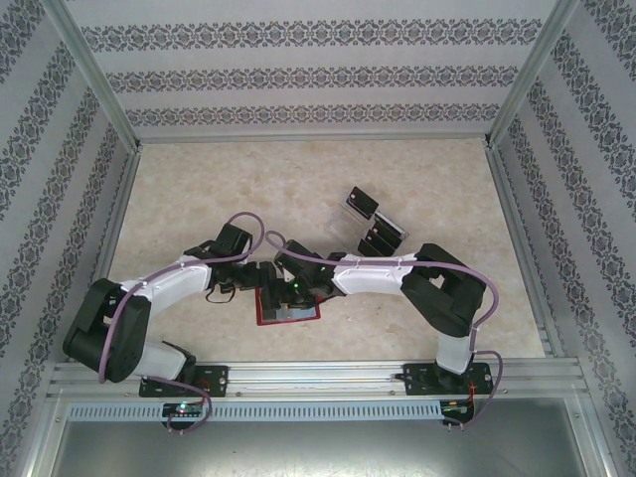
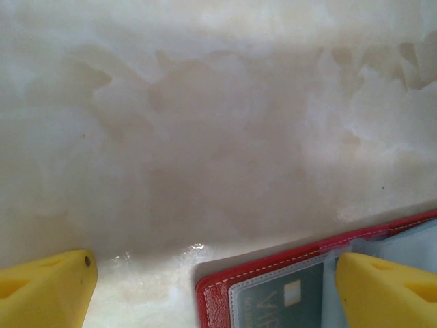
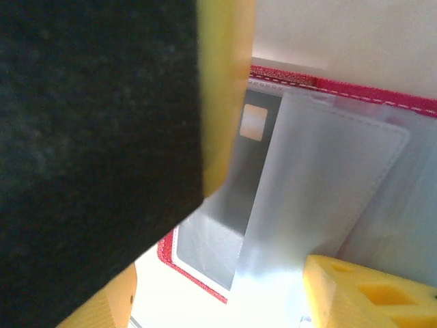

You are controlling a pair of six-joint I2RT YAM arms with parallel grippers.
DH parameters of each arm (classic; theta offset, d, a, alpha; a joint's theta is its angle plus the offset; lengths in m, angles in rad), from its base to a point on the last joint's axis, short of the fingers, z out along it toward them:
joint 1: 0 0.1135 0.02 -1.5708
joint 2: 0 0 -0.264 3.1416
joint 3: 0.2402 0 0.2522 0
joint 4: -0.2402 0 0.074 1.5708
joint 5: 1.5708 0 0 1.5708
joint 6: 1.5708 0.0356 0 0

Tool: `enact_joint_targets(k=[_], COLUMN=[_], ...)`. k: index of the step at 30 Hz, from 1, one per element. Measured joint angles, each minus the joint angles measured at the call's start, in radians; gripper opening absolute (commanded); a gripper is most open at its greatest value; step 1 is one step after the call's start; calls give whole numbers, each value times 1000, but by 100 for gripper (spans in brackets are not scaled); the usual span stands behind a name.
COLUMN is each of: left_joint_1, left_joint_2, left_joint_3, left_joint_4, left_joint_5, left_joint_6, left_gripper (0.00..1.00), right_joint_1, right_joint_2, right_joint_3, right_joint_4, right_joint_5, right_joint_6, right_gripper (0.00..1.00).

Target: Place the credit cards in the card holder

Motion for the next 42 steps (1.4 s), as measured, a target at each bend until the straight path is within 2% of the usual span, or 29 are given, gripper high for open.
enact_joint_targets(k=[19,26,42], left_joint_1=[-8,-13,-13], left_joint_2=[61,64,68], left_joint_3=[25,30,32], left_joint_4=[-12,-20,-18], left_joint_5=[-22,-27,-18], left_joint_6=[11,11,-12], left_gripper=[91,91,91], right_joint_1=[0,-1,-16], right_joint_2=[0,-13,-40], right_joint_3=[-2,-45,-117], right_joint_4=[14,86,196], right_joint_5=[0,-12,-49], right_joint_6=[-1,-19,-18], right_gripper=[70,80,81])
